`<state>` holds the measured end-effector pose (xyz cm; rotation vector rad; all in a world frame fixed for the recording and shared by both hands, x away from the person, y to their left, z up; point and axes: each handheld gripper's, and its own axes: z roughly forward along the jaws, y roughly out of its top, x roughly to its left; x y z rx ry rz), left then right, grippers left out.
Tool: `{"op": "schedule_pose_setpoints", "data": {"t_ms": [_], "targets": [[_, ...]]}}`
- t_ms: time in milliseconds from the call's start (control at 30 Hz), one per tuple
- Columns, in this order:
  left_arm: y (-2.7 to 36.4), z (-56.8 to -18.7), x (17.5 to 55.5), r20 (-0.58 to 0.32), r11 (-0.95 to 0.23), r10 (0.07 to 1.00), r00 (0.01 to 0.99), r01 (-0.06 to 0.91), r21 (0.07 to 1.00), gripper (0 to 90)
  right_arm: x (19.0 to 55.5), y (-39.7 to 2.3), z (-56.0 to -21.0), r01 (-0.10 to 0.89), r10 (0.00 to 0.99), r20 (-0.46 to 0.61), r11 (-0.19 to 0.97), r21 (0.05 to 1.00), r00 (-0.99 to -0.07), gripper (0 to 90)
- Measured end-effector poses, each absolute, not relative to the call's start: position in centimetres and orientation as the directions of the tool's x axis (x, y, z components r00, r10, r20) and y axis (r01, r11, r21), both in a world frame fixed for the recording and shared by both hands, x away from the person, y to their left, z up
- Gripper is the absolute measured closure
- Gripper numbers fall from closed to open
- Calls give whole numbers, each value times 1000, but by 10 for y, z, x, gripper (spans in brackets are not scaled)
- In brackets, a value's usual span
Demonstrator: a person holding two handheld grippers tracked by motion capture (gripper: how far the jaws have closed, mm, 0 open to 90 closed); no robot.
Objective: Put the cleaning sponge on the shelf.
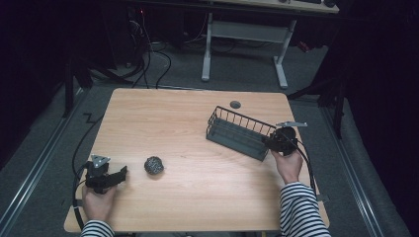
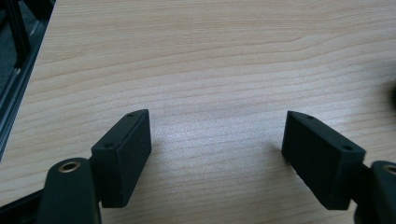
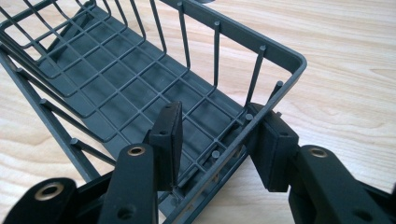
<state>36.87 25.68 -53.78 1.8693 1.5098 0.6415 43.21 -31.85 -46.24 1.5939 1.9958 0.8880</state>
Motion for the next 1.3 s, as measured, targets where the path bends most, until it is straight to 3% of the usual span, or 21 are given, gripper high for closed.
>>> {"op": "schedule_pose_setpoints", "data": {"t_ms": [1300], "targets": [[257,-538,368,-20,-132,976,217,661,738,245,356,-280,-466,611,922,44,218,761,-384,540]]}}
